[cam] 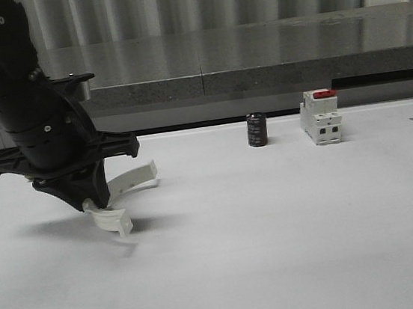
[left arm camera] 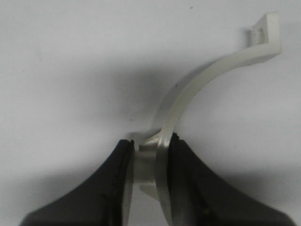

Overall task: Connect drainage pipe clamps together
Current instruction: 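Lift the clamp half with the left gripper and carry it toward the table center, then set the clamp half down, open the left gripper and withdraw, then move the right gripper over the second white clamp half and grasp its end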

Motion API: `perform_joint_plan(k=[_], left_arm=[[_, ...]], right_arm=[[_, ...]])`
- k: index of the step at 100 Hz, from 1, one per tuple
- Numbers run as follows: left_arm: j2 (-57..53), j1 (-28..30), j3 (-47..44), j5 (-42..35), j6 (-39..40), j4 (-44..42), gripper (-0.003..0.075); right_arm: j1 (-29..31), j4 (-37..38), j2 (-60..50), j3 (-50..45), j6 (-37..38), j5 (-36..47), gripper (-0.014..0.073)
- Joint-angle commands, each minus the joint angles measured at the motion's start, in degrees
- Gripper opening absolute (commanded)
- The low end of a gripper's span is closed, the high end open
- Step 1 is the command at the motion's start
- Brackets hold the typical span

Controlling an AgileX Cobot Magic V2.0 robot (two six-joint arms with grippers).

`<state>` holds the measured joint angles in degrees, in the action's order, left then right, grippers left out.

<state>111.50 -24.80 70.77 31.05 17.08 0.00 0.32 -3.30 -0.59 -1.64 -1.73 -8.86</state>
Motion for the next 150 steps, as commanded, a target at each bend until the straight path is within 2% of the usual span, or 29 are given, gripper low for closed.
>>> perform_joint_plan(k=[1, 12, 19, 43, 52, 78, 96, 106, 130, 150], left_arm=[[-2.91, -0.55, 1.54, -1.65, 0.59, 0.33, 0.0064], [-2.91, -0.55, 1.54, -1.87, 0.59, 0.33, 0.0066], [-2.91, -0.55, 1.54, -1.95, 0.59, 0.33, 0.0097], [-2.91, -0.55, 1.54, -1.95, 0.59, 0.33, 0.0407], [-2.91, -0.55, 1.54, -1.95, 0.59, 0.33, 0.0471], [-6.41, -0.28, 1.54, -4.16, 0.59, 0.0, 0.0475], [-15.56, 0.56, 0.08, -6.95, 0.59, -5.95, 0.0474], [-21.64, 3.48, -2.47, -8.22, 0.59, -7.51, 0.0474], [-37.92, 14.87, -12.04, -9.41, -1.46, -7.75, 0.0472], [-53.77, 17.47, -21.78, -9.41, -1.46, -7.6, 0.0472]], right_arm=[[0.24, -0.05, -0.82, 1.13, -0.39, 4.81, -0.0067], [0.24, -0.05, -0.82, 1.13, -0.39, 4.81, -0.0067], [0.24, -0.05, -0.82, 1.13, -0.39, 4.81, -0.0067], [0.24, -0.05, -0.82, 1.13, -0.39, 4.81, -0.0067], [0.24, -0.05, -0.82, 1.13, -0.39, 4.81, -0.0067], [0.24, -0.05, -0.82, 1.13, -0.39, 4.81, -0.0067], [0.24, -0.05, -0.82, 1.13, -0.39, 4.81, -0.0067], [0.24, -0.05, -0.82, 1.13, -0.39, 4.81, -0.0067], [0.24, -0.05, -0.82, 1.13, -0.39, 4.81, -0.0067], [0.24, -0.05, -0.82, 1.13, -0.39, 4.81, -0.0067]])
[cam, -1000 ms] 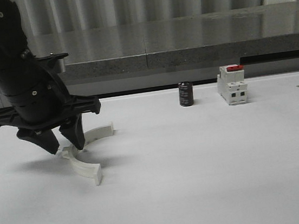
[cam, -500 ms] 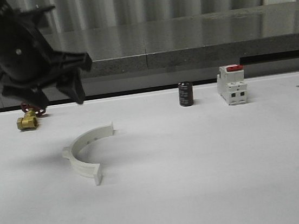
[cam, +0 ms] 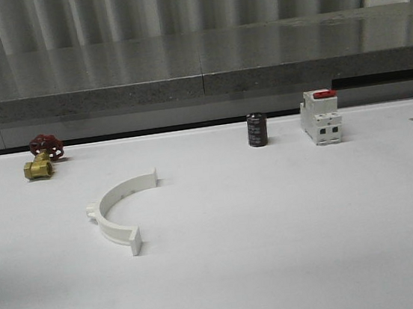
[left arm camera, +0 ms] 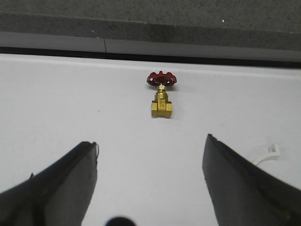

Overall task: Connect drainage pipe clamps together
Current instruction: 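Move the right gripper over the second white clamp half and grasp its end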

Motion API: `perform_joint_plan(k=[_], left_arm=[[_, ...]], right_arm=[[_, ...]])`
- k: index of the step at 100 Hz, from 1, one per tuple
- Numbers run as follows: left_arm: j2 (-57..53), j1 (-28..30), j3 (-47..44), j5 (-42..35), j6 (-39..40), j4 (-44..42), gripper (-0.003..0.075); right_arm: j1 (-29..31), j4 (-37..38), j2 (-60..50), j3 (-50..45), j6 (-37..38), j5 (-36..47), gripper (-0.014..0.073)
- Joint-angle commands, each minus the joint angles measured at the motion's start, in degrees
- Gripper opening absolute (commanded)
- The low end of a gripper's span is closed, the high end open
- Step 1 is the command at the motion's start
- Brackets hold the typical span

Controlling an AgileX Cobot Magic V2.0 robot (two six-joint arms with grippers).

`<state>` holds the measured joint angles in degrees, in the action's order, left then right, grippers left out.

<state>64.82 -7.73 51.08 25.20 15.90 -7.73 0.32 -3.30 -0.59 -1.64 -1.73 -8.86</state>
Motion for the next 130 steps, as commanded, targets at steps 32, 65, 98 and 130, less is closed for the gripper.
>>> perform_joint_plan(k=[32, 65, 98, 130], left_arm=[[-31.87, 0.29, -17.01, 0.47, -0.28, 0.42, 0.0468], [-45.42, 0.29, -25.18, 2.11, -0.38, -0.31, 0.0118], [-45.79, 0.29, -25.54, 2.27, -0.38, -1.17, -0.002], [-45.79, 0.29, -25.54, 2.27, -0.38, -1.17, -0.002]], right_arm=[[0.24, -0.05, -0.82, 1.13, -0.39, 4.81, -0.0067], [0.24, -0.05, -0.82, 1.13, -0.39, 4.94, -0.0067], [0.24, -0.05, -0.76, 2.12, -0.39, 11.95, -0.0067], [0.24, -0.09, 10.97, 20.82, -0.35, -8.98, -0.0067]])
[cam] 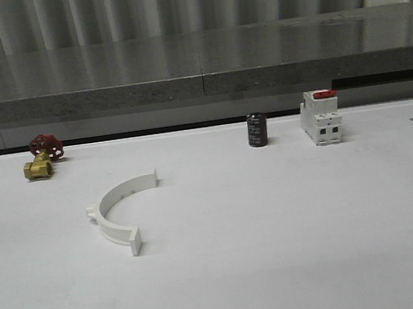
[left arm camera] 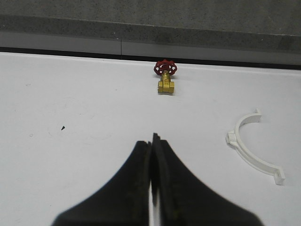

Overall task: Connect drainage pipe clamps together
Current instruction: 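Move the right gripper over the second white clamp half and grasp its end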

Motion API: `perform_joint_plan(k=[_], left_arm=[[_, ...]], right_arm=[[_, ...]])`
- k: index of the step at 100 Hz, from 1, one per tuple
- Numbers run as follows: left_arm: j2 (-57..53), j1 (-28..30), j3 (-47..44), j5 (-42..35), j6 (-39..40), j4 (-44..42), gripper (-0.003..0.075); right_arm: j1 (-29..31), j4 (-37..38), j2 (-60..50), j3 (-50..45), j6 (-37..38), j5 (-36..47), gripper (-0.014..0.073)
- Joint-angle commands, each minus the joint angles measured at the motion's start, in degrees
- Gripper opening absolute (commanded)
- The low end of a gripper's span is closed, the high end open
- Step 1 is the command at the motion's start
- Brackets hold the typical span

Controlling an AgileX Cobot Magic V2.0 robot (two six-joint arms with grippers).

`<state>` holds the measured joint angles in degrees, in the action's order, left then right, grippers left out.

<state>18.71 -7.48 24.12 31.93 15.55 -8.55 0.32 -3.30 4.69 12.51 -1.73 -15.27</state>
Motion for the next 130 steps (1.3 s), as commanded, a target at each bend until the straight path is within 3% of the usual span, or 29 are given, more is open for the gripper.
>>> perform_joint_plan(k=[1, 17, 25, 64, 71, 87, 95, 110, 130], left_arm=[[0.31, 0.04, 1.42, -4.47, -0.03, -0.35, -0.002], [0.31, 0.04, 1.42, -4.47, -0.03, -0.35, -0.002], [0.31, 0.04, 1.42, -4.47, -0.03, -0.35, -0.002], [0.31, 0.04, 1.42, -4.47, -0.03, -0.35, -0.002], [0.31, 0.04, 1.42, -4.47, -0.03, -0.35, -0.002], [0.31, 0.04, 1.42, -4.47, -0.03, -0.35, -0.002], [0.31, 0.04, 1.42, -4.47, -0.03, -0.35, -0.002], [0.31, 0.04, 1.42, -4.36, -0.03, -0.35, -0.002], [0.31, 0.04, 1.42, -4.36, -0.03, -0.35, -0.002]], right_arm=[[0.24, -0.09, 6.19, 7.15, -0.35, -3.16, -0.0067], [0.24, -0.51, 18.96, 18.67, -0.16, -18.5, -0.0067], [0.24, -0.51, 24.98, 23.19, -0.16, -22.41, -0.0067], [0.24, -1.62, 36.9, 27.97, -0.16, -20.69, -0.0055], [0.24, -1.78, 37.59, 27.97, -0.16, -22.78, 0.0021], [0.24, -2.08, 37.59, 27.97, -0.16, -25.43, 0.0393], [0.24, -3.7, 37.59, 28.04, -0.16, -25.68, 0.05], [0.24, -5.02, 40.65, 30.53, 1.73, -26.07, 0.0508], [1.17, -4.91, 53.36, 38.68, 1.73, -26.98, 0.0508]])
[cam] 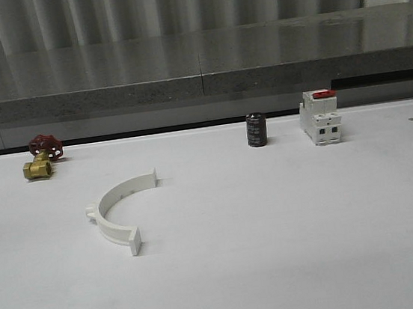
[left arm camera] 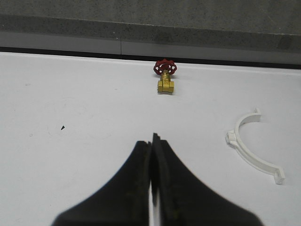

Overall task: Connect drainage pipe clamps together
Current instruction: 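Move the right gripper over the second white clamp half and grasp its end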

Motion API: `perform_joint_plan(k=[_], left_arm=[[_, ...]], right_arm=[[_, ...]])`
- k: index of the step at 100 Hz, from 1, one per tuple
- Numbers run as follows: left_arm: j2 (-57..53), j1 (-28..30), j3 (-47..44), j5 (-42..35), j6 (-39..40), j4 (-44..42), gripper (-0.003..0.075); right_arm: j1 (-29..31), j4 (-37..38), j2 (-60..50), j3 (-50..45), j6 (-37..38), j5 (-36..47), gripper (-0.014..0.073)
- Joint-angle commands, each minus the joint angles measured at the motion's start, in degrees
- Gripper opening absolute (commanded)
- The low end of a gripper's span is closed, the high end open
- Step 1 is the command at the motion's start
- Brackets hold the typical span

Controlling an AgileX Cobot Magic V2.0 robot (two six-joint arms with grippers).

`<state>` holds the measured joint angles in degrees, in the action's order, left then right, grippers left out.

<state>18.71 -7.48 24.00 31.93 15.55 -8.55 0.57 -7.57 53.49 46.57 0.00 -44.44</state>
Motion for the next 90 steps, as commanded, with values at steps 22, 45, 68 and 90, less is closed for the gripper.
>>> perform_joint_plan(k=[22, 45, 68, 90], left_arm=[[0.31, 0.04, 1.53, -4.36, -0.03, -0.35, -0.002], [0.31, 0.04, 1.53, -4.36, -0.03, -0.35, -0.002], [0.31, 0.04, 1.53, -4.36, -0.03, -0.35, -0.002], [0.31, 0.04, 1.53, -4.36, -0.03, -0.35, -0.002]], right_arm=[[6.06, -0.57, 19.53, 14.39, -4.6, -1.38, 0.0508], [11.13, -0.57, 32.72, 20.73, -11.04, -1.93, 0.0508], [13.06, -0.44, 41.79, 21.37, -12.88, 4.11, 0.0508], [14.58, -0.45, 46.57, 21.37, -13.88, 7.11, 0.0508]])
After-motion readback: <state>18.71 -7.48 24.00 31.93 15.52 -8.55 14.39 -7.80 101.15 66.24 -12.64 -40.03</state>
